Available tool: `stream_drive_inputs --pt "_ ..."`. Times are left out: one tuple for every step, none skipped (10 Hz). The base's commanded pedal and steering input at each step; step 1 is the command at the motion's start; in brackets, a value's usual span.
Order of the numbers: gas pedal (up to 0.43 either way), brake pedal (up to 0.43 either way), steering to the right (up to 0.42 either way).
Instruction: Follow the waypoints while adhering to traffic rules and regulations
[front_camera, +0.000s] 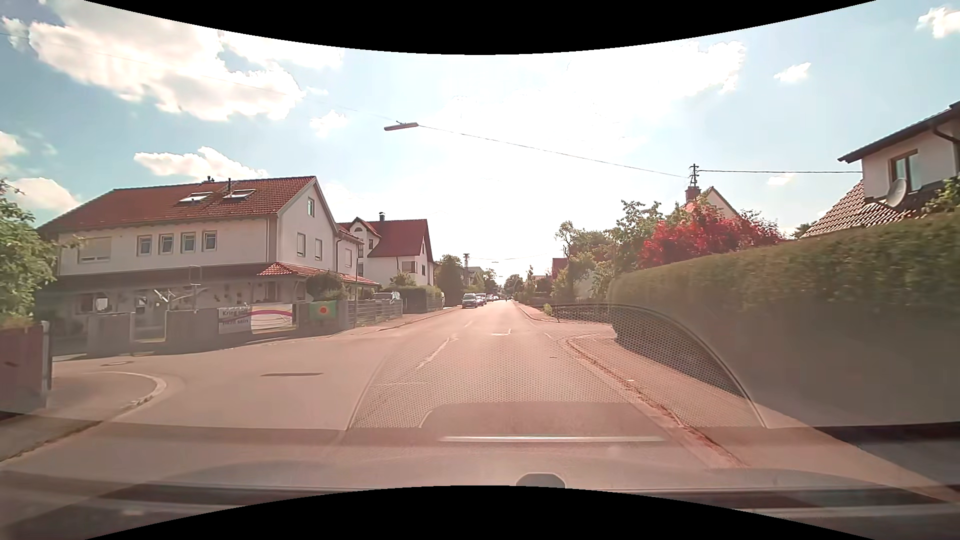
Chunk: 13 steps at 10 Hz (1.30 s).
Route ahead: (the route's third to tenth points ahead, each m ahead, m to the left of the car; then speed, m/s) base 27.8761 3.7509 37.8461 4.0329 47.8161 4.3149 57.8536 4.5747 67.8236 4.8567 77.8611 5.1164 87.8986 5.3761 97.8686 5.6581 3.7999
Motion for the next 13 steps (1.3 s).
stream_drive_inputs --pt "0.000 0.000 0.001" --pt "0.000 0.000 0.001" --pt "0.000 0.000 0.001" --pt "0.000 0.000 0.001" --pt "0.000 0.000 0.001" --pt "0.000 0.000 0.001" --pt "0.000 0.000 0.001" --pt "0.000 0.000 0.001" --pt "0.000 0.000 0.001" --pt "0.000 0.000 0.001" --pt "0.000 0.018 0.001" --pt "0.000 0.037 0.001" --pt "0.000 0.049 0.001"
